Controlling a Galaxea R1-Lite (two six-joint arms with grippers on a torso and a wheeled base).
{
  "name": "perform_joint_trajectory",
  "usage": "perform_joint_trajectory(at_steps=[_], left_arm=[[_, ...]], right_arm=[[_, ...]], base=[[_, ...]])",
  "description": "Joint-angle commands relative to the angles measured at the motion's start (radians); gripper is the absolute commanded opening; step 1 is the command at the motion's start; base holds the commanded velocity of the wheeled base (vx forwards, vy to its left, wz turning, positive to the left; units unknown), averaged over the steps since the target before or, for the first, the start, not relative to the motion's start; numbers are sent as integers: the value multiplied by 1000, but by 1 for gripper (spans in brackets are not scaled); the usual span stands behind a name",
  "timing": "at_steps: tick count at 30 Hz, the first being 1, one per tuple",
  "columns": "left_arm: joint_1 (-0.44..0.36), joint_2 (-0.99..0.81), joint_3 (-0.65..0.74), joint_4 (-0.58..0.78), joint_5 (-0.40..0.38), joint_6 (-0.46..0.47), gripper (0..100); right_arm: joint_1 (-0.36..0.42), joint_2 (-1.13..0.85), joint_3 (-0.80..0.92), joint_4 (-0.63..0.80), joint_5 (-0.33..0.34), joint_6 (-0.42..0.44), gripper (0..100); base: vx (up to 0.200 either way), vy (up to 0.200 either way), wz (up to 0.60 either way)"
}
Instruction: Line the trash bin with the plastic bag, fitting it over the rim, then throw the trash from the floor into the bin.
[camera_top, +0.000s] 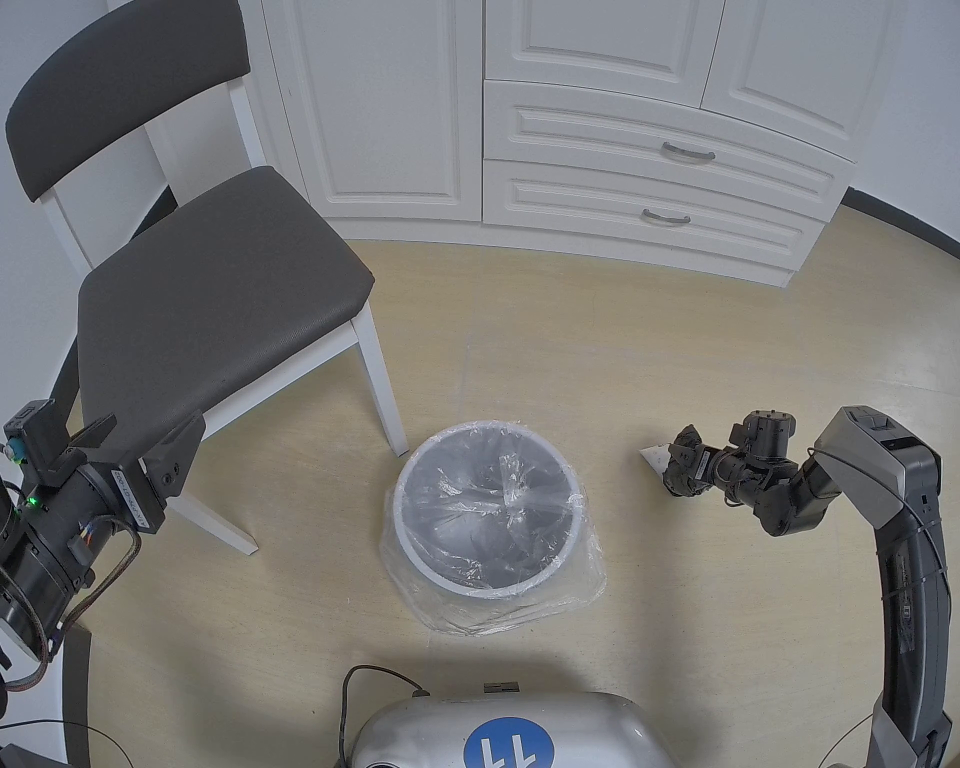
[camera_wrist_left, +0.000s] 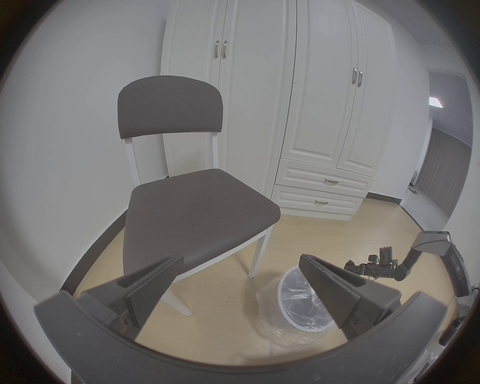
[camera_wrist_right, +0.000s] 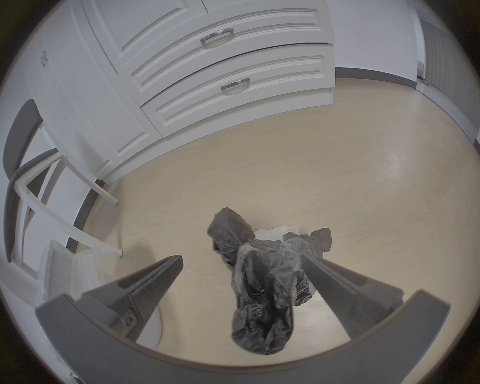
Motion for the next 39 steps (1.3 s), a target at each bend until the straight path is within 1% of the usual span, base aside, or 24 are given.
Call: perform_joint_trajectory(at_steps=[1, 7, 16, 23, 26, 34, 38, 39], left_arm=[[0, -2, 2, 0, 0, 1, 100], [0, -2, 2, 0, 0, 1, 100], [0, -1, 4, 0, 0, 1, 100], [0, -1, 4, 0, 0, 1, 100], [0, -1, 4, 0, 0, 1, 100], [0, -1, 4, 0, 0, 1, 100], [0, -1, 4, 0, 0, 1, 100], [0, -1, 4, 0, 0, 1, 100]], right_arm=[[-3, 60, -45, -10, -26, 0, 100], [-3, 112, -61, -102, -32, -1, 100], [-3, 157, -97, -142, -34, 0, 100], [-6, 214, -156, -223, -37, -6, 100], [-8, 223, -163, -229, -37, -9, 100], [-29, 237, -177, -228, -52, -55, 100], [-37, 264, -196, -216, -53, -101, 100], [-37, 264, -196, -216, -53, -101, 100]], base=[[0, 0, 0], [0, 0, 0], [0, 0, 0], [0, 0, 0], [0, 0, 0], [0, 0, 0], [0, 0, 0], [0, 0, 0]])
